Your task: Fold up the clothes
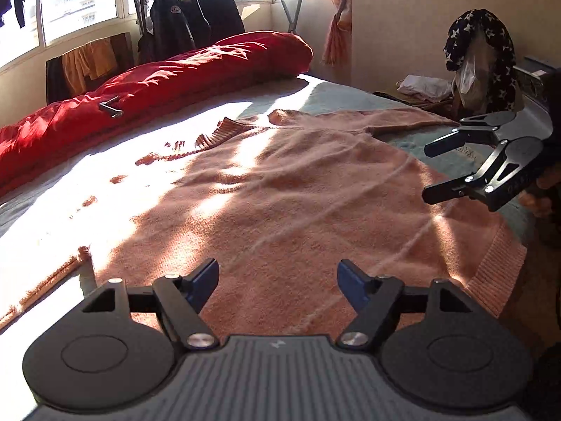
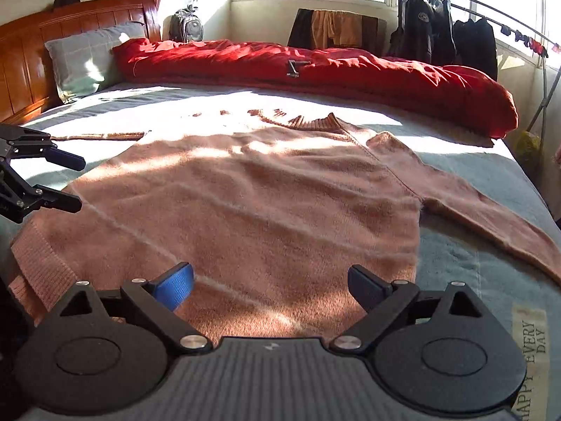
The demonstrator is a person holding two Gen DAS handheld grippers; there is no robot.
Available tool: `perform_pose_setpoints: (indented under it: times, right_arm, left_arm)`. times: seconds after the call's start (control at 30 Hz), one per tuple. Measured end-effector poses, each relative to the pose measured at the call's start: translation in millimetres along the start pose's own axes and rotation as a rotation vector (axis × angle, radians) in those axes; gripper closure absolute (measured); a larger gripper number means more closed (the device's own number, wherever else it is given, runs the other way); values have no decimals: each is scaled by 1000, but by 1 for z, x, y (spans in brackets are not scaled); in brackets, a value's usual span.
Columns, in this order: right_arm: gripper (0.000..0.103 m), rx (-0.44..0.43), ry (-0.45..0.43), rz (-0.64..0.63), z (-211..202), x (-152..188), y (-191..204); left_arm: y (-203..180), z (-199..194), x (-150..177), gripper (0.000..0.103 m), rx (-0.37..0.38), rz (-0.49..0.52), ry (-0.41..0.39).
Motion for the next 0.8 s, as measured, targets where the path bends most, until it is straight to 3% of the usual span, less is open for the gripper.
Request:
perform_pose_setpoints:
  times: [0.1,0.23,0.37,0.5,0.57,0.67,0.8]
  right_arm:
    - [5,4,36,18,44,-15,-11]
    - [3,32,150,63,66,18,-24]
    - [0,31,143,133,30,60,-26]
    - [0,42,190,143,5,72,-22]
    - [0,25,196,145,9,54,-21]
    - [0,-48,106,139,24,5,-17]
    - [0,-254,25,162,72,-70,1]
  left_arm:
    - [-3,38,-2,28,32,8,61]
    - [-1,47,41,27,25,-32,145]
    - [5,5,78,25,55,-149,119]
    - [5,-14,83,24,18,-99,160]
    - [6,-17,77,24,-21,-56,163]
    - [13,-11,67,24,-79,-38,140]
    - [23,-1,78,23,-50,-171,163]
Point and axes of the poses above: each gripper's, at about its wrist camera, not at the fingertips, and z roughly the way its jaws point, y to its left, x to its underside, the point moved 8 cm from there along z, roughly the way its jaws point, and after that the axes turned 3 degrees about y, right-handed, at the moved point
